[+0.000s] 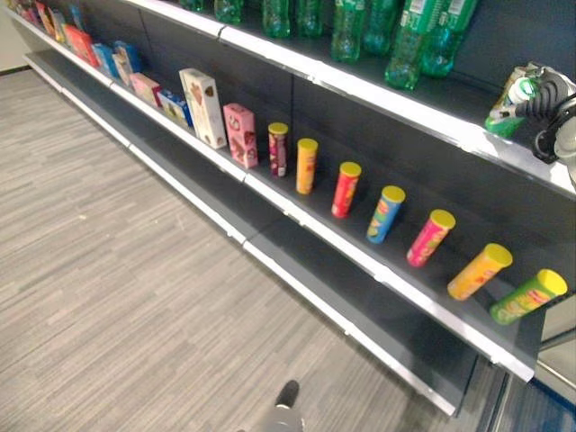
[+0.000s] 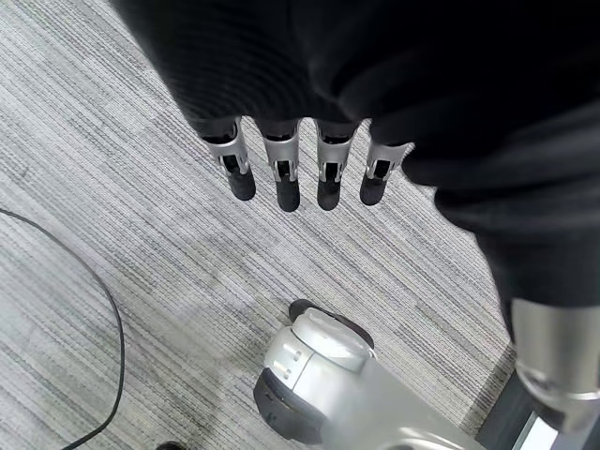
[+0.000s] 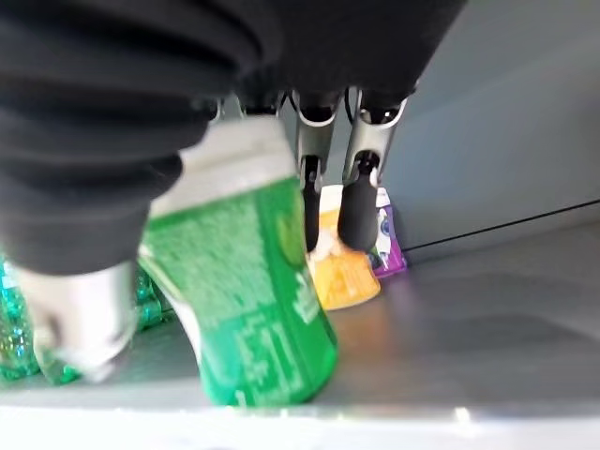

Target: Put the goods on the table back onto the shelves and tidy them up.

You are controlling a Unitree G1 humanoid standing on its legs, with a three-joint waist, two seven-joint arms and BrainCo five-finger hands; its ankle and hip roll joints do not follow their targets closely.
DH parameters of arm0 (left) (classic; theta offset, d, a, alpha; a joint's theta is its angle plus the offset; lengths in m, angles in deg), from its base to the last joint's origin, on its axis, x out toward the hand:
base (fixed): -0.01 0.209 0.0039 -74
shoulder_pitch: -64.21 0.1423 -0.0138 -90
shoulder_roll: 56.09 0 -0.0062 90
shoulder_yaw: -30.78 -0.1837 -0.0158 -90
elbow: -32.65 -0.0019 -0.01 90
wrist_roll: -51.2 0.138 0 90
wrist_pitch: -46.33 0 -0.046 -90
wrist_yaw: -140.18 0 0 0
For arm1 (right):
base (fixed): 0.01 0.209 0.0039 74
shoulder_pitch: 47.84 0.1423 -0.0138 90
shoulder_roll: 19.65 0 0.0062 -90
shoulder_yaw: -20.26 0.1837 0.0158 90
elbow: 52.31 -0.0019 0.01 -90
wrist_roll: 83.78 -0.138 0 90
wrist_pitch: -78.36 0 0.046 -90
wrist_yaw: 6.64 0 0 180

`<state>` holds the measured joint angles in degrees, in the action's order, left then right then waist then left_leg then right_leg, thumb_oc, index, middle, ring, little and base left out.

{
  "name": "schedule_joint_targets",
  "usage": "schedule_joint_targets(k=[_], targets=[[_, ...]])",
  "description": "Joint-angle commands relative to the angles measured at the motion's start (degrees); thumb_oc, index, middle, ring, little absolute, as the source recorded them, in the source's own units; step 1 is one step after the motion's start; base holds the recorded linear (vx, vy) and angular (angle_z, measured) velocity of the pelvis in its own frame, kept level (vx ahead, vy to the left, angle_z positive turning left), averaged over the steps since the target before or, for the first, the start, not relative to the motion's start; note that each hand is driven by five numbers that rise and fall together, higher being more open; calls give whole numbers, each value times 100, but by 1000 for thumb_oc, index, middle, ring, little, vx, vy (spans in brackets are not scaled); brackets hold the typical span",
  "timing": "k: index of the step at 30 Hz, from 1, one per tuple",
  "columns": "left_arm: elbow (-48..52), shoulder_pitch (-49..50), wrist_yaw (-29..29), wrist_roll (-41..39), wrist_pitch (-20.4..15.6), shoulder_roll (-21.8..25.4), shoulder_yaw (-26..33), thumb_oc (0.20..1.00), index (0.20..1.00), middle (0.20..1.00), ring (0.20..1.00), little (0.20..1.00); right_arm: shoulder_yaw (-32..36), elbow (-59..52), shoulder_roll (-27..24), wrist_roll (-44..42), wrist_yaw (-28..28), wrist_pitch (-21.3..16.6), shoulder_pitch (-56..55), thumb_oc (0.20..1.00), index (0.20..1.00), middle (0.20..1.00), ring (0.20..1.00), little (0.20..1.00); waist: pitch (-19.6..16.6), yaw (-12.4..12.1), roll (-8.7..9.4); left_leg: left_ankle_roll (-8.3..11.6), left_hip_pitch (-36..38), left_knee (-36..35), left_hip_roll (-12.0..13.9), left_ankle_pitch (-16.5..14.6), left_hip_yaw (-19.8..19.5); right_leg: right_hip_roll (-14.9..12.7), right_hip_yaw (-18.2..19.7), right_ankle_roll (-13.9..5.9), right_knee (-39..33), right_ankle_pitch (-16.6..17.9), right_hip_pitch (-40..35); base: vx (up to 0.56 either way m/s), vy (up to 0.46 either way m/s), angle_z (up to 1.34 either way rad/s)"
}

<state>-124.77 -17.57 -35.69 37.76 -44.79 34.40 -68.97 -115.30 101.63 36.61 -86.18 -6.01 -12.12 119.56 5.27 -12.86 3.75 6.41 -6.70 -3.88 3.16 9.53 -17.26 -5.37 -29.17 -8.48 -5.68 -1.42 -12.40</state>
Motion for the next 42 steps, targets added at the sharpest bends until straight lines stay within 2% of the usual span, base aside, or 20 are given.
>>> schedule_joint_targets(k=[1,13,20,25,29,30,32,33,34,35,36,37,39,42], targets=[[-113,-389,54,-173,-100,362,-86,1000,1000,1000,1000,1000,-400,-13,56,32,162,-70,707,1000,1000,1000,1000,1000,227,-111,423,230,524,38,-6,-971,546,-216,453,181,466,-722,342,0,0,0],[-162,-358,124,-215,-105,382,2,1000,1000,1000,1000,1000,-467,-40,-183,-143,426,-158,1118,1000,1000,1000,1000,1000,195,-112,441,237,570,32,8,-1000,592,-211,478,174,455,-723,307,0,1,0],[-235,-381,213,-154,-120,396,81,1000,1000,1000,1000,1000,-685,-432,-495,-166,744,-277,1606,1000,1000,1000,1000,1000,101,49,488,208,607,35,30,-1037,703,-224,586,135,406,-657,334,-3,2,-1],[-261,-390,256,-130,-104,368,99,1000,1000,1000,1000,1000,-395,-1026,-762,-535,1017,-401,1578,1000,1000,1000,1000,1000,56,170,481,193,655,13,61,-1056,805,-220,683,124,371,-627,333,-21,22,-10],[-309,-285,267,-37,-37,294,259,1000,1000,1000,1000,1000,370,-2517,-1069,-857,1188,-593,804,1000,1000,1000,1000,1000,52,382,392,132,728,3,104,-1099,968,-239,834,85,343,-560,376,-28,50,-13],[-307,-272,267,-36,-37,327,253,1000,1000,1000,1000,1000,457,-2568,-1082,-839,1194,-575,710,1000,1000,1000,1000,1000,40,361,422,131,734,0,107,-1100,980,-238,846,85,342,-558,377,-29,74,-29],[-337,-179,262,25,33,236,508,1000,1000,1000,1000,1000,1316,-4062,-1146,-955,1157,-771,-397,1000,1000,1000,1000,1000,49,564,323,68,814,-3,155,-1155,1186,-258,1043,46,319,-484,446,-28,82,-31],[-350,-148,264,64,52,207,579,1000,1000,1000,1000,1000,1701,-4530,-1096,-991,1094,-837,-875,1000,1000,1000,1000,1000,45,602,316,46,844,0,165,-1180,1265,-263,1112,28,314,-465,468,-19,50,-53],[-349,-140,264,66,52,236,570,1000,1000,1000,1000,1000,1785,-4578,-1099,-976,1092,-821,-967,1000,1000,1000,1000,1000,36,579,342,46,848,-1,167,-1183,1276,-262,1122,28,314,-464,470,-25,91,-78],[-356,-49,235,223,68,95,771,1000,1000,1000,1000,1000,2916,-6314,-907,-1414,665,-1147,-2573,1000,1000,1000,1000,1000,33,819,280,-2,945,3,229,-1242,1560,-275,1369,-18,299,-395,561,-15,72,-83],[-355,-43,235,225,68,120,756,1000,1000,1000,1000,1000,2996,-6365,-905,-1407,657,-1129,-2663,1000,1000,1000,1000,1000,28,789,299,-1,953,0,232,-1244,1571,-273,1380,-17,299,-394,561,-13,93,-68],[-321,-2,225,284,58,76,796,1000,1000,1000,1000,1000,3449,-6891,-719,-1675,449,-1302,-3293,1000,1000,1000,1000,1000,10,860,293,-25,991,9,243,-1270,1671,-281,1480,-27,297,-365,594,13,49,-58],[-231,36,137,379,43,-10,874,1000,1000,1000,1000,1000,3925,-7509,-535,-2021,80,-1424,-4131,1000,1000,1000,1000,1000,3,998,272,-64,1033,15,256,-1276,1852,-308,1650,-56,303,-300,684,-7,74,-65],[92,139,61,409,4,-75,825,1000,1000,1000,1000,1000,4317,-8084,164,-3026,-463,-1497,-5019,1000,1000,1000,1000,1000,29,1131,224,-106,1174,16,289,-1359,2131,-303,1916,-85,317,-272,750,6,61,-74]])
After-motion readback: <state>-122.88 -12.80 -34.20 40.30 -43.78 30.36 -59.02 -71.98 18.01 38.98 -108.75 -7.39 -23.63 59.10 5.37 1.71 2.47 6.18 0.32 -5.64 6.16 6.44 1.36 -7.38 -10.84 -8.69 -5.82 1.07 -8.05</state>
